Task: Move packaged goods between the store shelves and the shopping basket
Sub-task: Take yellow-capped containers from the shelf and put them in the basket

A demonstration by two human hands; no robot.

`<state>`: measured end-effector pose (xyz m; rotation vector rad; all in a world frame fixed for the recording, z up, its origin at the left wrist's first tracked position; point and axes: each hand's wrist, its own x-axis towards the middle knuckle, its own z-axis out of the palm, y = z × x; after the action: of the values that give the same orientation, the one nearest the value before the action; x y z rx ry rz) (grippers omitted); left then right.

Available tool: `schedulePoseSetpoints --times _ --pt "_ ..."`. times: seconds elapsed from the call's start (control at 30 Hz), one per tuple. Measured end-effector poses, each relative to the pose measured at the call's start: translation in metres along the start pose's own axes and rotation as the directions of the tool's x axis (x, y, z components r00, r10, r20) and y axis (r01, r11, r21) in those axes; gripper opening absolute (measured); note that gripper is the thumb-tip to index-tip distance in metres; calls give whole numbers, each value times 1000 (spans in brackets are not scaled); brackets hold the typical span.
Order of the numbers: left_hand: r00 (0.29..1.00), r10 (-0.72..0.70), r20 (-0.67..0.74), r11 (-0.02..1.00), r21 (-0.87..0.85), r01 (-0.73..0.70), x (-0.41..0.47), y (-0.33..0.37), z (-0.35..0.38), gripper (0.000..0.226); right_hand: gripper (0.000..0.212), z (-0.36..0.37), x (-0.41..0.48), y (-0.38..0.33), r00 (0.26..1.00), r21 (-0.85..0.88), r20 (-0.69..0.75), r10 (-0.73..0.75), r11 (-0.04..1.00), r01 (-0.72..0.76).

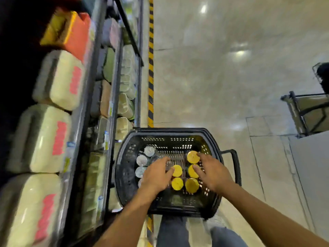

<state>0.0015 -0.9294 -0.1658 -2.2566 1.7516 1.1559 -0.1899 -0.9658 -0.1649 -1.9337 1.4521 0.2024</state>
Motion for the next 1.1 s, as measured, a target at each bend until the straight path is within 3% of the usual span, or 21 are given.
schedulePoseSetpoints --times 0.17,0.3,0.4,0.5,0.73,0.97,1.1 --pt "968 -159 -194 983 -122 137 -92 14 -26 44 56 -50 -39 -40 967 -95 -6 -254 963 252" --pt "889 -306 -340 937 -270 220 -174 15 -27 38 52 -66 -77 -81 881 -204 49 -470 859 470" --pt "776 -451 -440 877 -378 296 -242 8 -16 38 51 -58 -114 -117 785 -221 112 -610 755 618" --pt "621 -609 -494 786 -479 391 -315 0 6 40 53 -40 -154 -155 686 -227 223 -692 648 727" --pt "304 -822 -482 570 -691 445 -474 -35 64 41 50 23 -264 -235 389 -187 406 -827 341 921" --pt "106 -898 -426 429 -801 417 -622 -74 128 42 52 104 -380 -298 195 -163 468 -862 132 978" --pt "14 -912 -411 379 -826 418 -694 -96 160 42 52 152 -444 -326 144 -106 484 -863 105 989"
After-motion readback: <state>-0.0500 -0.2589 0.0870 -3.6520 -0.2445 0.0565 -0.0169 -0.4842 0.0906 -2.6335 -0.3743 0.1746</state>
